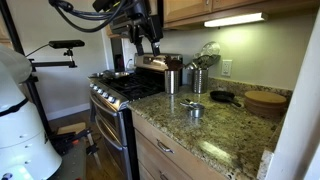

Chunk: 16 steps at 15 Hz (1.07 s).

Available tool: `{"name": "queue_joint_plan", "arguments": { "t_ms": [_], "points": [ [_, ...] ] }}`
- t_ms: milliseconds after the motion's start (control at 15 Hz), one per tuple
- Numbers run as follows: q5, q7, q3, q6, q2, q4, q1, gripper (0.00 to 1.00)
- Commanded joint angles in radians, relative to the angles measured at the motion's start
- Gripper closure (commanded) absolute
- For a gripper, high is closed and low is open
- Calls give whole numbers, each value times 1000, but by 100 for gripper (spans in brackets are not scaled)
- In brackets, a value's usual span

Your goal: Take the measuring cups and place them apart on the counter

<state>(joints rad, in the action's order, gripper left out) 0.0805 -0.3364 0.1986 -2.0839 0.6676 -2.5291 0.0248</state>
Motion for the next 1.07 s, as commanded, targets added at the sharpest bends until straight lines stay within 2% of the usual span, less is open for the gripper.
{"name": "queue_joint_plan", "arguments": {
  "t_ms": [0, 533, 1000],
  "points": [
    [-32, -2, -4, -39, -63, 12, -15, 0],
    [-67, 103, -79, -120, -305, 93, -17, 0],
    [-34, 189, -167, -143, -594, 281, -18, 0]
  ]
}}
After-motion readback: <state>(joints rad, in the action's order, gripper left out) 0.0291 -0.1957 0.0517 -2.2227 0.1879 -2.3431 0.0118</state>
